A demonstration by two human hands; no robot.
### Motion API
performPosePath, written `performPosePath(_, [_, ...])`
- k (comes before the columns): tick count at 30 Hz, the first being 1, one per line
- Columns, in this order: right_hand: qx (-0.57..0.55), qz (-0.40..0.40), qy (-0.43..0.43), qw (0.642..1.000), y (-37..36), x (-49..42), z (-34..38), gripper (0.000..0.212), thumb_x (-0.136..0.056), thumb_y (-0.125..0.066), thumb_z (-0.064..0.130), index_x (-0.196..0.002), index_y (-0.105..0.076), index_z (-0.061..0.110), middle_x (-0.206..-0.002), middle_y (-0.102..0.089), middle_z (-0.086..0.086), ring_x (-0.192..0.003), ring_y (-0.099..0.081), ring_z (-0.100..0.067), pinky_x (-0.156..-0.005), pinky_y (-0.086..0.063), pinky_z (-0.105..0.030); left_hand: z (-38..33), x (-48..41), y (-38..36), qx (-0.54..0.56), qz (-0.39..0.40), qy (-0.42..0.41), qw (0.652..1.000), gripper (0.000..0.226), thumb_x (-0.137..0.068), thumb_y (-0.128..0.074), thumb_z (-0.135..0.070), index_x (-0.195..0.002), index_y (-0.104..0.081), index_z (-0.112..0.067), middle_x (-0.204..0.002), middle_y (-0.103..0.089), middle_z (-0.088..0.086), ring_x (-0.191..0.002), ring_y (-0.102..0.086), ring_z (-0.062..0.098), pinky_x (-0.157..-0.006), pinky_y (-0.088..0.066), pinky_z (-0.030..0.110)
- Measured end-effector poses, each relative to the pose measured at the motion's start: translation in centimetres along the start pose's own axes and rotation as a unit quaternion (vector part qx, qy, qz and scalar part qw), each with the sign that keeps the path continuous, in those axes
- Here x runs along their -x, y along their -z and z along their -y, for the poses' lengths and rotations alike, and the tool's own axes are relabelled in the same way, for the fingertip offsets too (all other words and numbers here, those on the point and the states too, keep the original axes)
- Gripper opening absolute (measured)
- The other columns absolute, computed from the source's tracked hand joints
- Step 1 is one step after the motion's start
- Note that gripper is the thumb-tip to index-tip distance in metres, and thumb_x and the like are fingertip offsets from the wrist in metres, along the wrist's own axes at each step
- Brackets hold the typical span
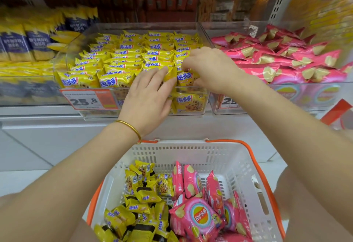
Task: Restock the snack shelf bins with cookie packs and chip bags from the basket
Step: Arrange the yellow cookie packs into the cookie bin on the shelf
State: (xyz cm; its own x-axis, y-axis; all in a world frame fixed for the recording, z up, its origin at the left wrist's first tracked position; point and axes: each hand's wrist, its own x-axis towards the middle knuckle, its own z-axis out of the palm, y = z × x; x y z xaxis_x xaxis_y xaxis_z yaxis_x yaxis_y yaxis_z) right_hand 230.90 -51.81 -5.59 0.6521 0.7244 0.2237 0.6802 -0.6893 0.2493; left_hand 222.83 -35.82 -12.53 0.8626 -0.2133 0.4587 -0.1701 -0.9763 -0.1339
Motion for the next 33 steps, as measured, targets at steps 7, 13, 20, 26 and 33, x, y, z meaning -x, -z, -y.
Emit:
performPosePath(7, [-0.082, -0.125, -0.063, 0.987, 0.4, 3.0, 0.6, 0.039, -0.081, -0.052, -0.006, -0.116, -0.057, 0.010, -0.111, -0.056, -0.012, -0.107, -0.053, -0.035, -0.078, -0.049, -0.048, -0.3, 1.0, 1.5, 0.028, -0.081, -0.043, 0.995, 0.031, -0.082, -0.051, -0.014, -0.110, -0.063, -0.005, -0.128, -0.055, 0.017, -0.115, -0.048, 0.037, -0.093, -0.042, 0.048])
performPosePath(13, [-0.278, 0.029, -0.033, 0.959, -8.1, 7.2, 8.1, 0.029, -0.088, -0.047, 0.009, -0.110, -0.064, 0.020, -0.111, -0.063, -0.009, -0.105, -0.059, -0.030, -0.084, -0.049, -0.042, -0.3, 6.0, 0.5, 0.039, 0.070, -0.076, 0.994, 0.032, -0.081, -0.039, -0.020, -0.093, -0.063, -0.004, -0.107, -0.061, 0.016, -0.094, -0.055, 0.037, -0.072, -0.049, 0.049])
performPosePath(20, [-0.395, 0.422, 0.012, 0.816, -19.0, 10.6, 17.5, 0.038, -0.089, -0.062, 0.029, -0.120, -0.059, 0.007, -0.123, -0.058, -0.009, -0.111, -0.054, -0.023, -0.083, -0.040, -0.027, 1.1, 11.6, -2.2, 0.029, 0.241, -0.043, 0.969, 0.044, -0.075, -0.033, -0.030, -0.083, -0.069, -0.007, -0.098, -0.065, 0.015, -0.088, -0.061, 0.036, -0.066, -0.055, 0.044])
performPosePath(26, [-0.339, 0.435, 0.142, 0.822, -22.1, 13.5, 23.7, 0.063, -0.074, -0.075, 0.044, -0.118, -0.048, 0.008, -0.114, -0.053, -0.009, -0.102, -0.054, -0.027, -0.077, -0.047, -0.036, 1.8, 13.2, -2.7, 0.020, 0.257, -0.034, 0.966, 0.018, -0.078, -0.068, -0.016, -0.091, -0.070, -0.004, -0.103, -0.065, 0.016, -0.094, -0.059, 0.038, -0.072, -0.050, 0.044])
performPosePath(33, [-0.496, 0.431, -0.023, 0.753, -21.4, 11.7, 21.0, 0.025, -0.081, -0.067, 0.025, -0.101, -0.060, 0.013, -0.099, -0.062, -0.003, -0.084, -0.057, -0.016, -0.075, -0.052, -0.032, 1.2, 12.3, -3.5, 0.041, 0.372, -0.011, 0.927, 0.034, -0.095, -0.043, -0.032, -0.126, -0.054, -0.020, -0.130, -0.048, 0.002, -0.122, -0.038, 0.022, -0.101, -0.036, 0.037])
